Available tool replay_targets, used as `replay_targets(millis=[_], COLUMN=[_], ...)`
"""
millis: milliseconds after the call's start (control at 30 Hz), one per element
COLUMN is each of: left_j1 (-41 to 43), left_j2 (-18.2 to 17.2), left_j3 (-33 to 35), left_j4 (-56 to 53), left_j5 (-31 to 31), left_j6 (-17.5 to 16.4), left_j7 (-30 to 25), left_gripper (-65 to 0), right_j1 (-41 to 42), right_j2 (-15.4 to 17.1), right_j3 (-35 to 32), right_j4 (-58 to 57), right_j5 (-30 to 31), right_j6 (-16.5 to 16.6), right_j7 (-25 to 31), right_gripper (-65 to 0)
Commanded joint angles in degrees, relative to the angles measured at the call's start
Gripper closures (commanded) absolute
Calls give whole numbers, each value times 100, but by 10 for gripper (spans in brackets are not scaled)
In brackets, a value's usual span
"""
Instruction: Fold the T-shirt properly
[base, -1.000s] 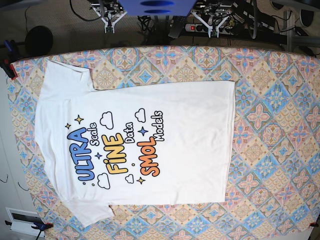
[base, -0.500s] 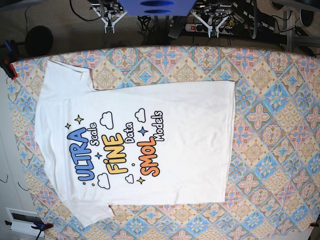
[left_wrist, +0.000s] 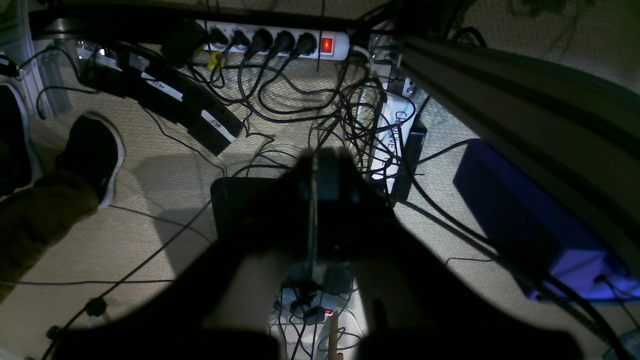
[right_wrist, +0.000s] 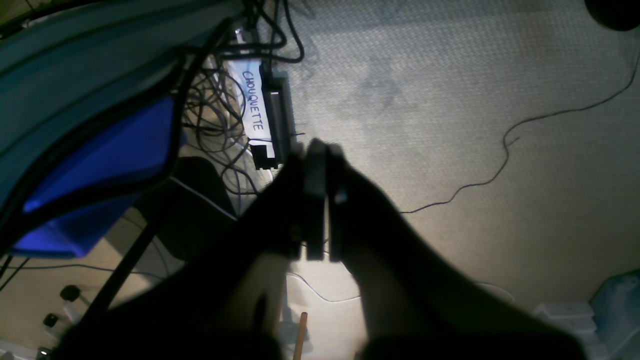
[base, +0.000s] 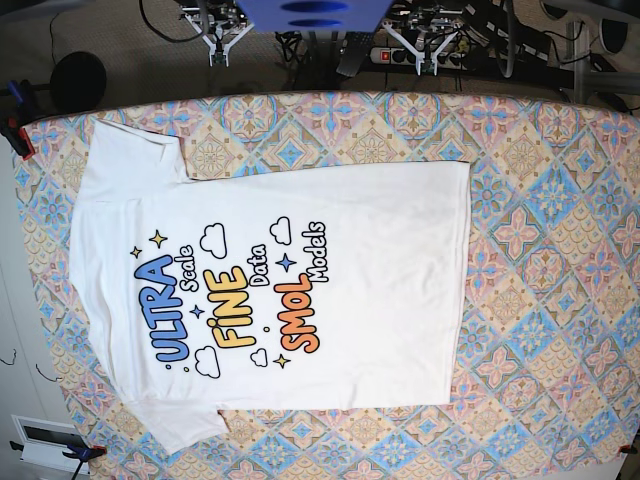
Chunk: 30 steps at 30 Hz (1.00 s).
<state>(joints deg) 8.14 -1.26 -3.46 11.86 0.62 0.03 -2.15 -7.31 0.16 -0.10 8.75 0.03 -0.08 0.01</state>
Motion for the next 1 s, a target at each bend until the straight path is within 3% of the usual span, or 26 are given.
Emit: replay_targets(millis=[0, 533, 767, 967], left_j1=[25, 236, 817, 1898], left_j2=[7, -134, -441, -846], left_j3=[17, 17, 17, 17], left_j4=[5, 32, 120, 1781], left_j5=[30, 39, 48, 48], left_j6=[19, 19, 19, 19], left_j7=[-18, -35, -44, -26], left_gripper=[0, 0, 0, 0], right_j1=[-21, -91, -1269, -2429], right_j2=[6, 23, 155, 463], right_j3=[14, 14, 23, 32], right_j4=[17, 17, 1054, 2514], right_j5=[-8, -8, -8, 1], right_j6=[12, 12, 12, 12], right_j7=[38, 30, 3, 30], right_gripper=[-2, 0, 0, 0])
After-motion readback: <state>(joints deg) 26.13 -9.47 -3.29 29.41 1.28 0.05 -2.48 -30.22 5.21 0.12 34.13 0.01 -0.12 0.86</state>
